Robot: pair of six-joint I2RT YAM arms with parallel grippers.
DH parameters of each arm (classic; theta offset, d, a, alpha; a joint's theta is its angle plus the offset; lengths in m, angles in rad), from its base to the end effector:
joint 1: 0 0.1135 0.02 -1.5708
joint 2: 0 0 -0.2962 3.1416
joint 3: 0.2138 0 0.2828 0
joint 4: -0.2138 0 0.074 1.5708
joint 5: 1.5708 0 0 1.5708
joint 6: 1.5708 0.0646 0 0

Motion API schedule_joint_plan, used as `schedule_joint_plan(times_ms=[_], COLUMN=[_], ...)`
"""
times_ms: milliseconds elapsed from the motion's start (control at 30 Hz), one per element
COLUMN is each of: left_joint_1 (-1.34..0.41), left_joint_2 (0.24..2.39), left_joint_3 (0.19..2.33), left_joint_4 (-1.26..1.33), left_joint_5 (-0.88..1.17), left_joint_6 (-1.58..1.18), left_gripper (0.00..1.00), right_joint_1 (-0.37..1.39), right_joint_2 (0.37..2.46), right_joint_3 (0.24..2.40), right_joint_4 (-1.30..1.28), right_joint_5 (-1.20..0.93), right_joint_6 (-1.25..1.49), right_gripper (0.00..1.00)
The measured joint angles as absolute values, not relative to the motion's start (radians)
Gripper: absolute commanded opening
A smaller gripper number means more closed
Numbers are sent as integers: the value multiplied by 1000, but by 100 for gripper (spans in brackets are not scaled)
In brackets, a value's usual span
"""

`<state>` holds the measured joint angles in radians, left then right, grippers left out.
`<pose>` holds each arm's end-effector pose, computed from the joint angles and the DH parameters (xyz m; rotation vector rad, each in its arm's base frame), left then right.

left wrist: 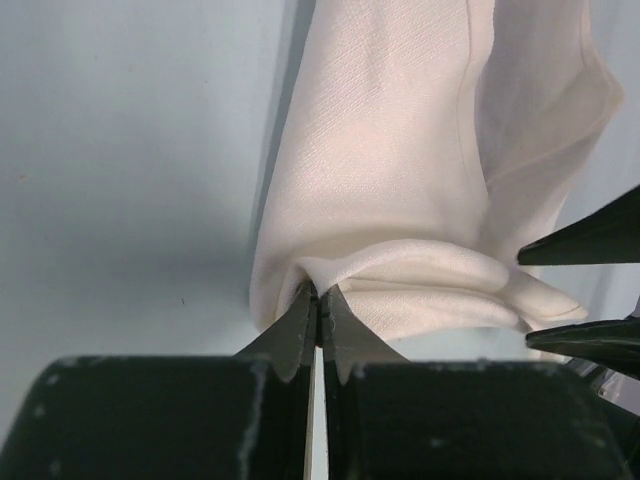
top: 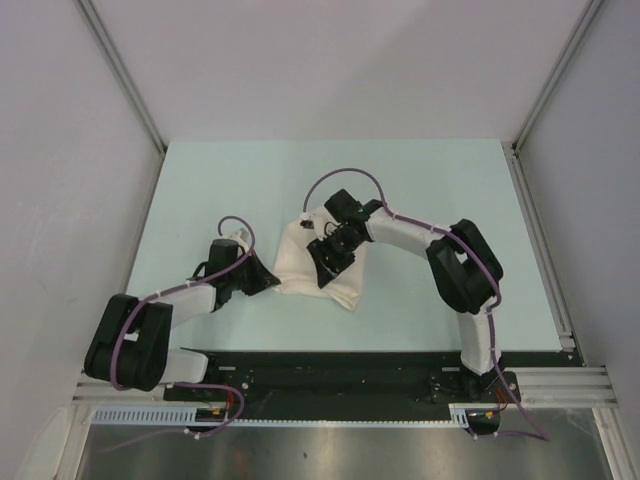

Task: Fold the napkin, place the utensils inside, and roll it up
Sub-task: Roll the napkin with the utensil

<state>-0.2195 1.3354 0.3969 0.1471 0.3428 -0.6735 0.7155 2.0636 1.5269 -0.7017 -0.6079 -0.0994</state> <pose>0.2465 -0.0772 0.1181 -0.3827 2.4332 -0.8193 0.3304 0.3360 0.1646 -1.2656 2.5544 0.9957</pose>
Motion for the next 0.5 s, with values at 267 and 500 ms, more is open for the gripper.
schedule_joint_plan(times_ms=[267,500], left_joint_1=[-211,-207], left_joint_2=[1357,1372], left_joint_3=[410,420], left_joint_4=[147,144], left_joint_5=[365,376], left_joint_6=[-661,-651], left_gripper=[1,1], right_joint_1=[776,870], right_joint_2=[1893,1909], right_joint_3=[1418,1417], right_joint_4=[-464,-427], right_joint_5=[-378,-290], right_joint_6=[-84,-97], right_gripper=[53,37])
